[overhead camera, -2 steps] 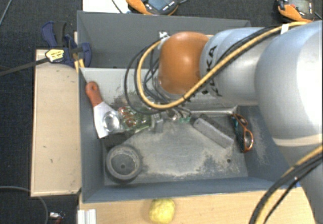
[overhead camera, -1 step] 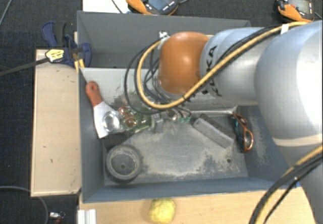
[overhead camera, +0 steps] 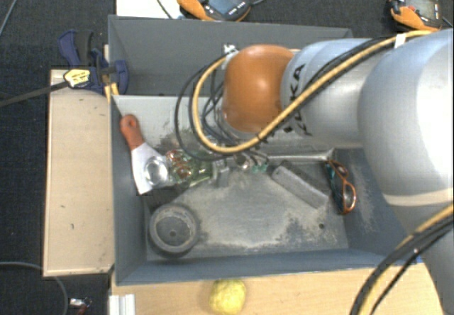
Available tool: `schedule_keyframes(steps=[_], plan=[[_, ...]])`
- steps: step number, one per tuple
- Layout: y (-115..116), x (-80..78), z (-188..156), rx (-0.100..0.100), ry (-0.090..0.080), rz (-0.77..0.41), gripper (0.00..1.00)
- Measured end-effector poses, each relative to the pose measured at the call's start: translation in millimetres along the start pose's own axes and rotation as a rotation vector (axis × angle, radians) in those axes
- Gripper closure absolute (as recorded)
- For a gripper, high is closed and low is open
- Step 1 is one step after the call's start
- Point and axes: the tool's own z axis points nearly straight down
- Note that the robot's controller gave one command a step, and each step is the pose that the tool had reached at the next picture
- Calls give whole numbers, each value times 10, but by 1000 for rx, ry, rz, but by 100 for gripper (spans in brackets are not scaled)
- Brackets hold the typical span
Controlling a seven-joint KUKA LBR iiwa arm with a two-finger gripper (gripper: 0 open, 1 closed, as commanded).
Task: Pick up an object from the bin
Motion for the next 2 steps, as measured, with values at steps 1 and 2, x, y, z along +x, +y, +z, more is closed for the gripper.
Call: schedule_keyframes(steps=[1,2], plan=[[0,0,0,0,0,1,100],[0,0,0,0,0,1,100]])
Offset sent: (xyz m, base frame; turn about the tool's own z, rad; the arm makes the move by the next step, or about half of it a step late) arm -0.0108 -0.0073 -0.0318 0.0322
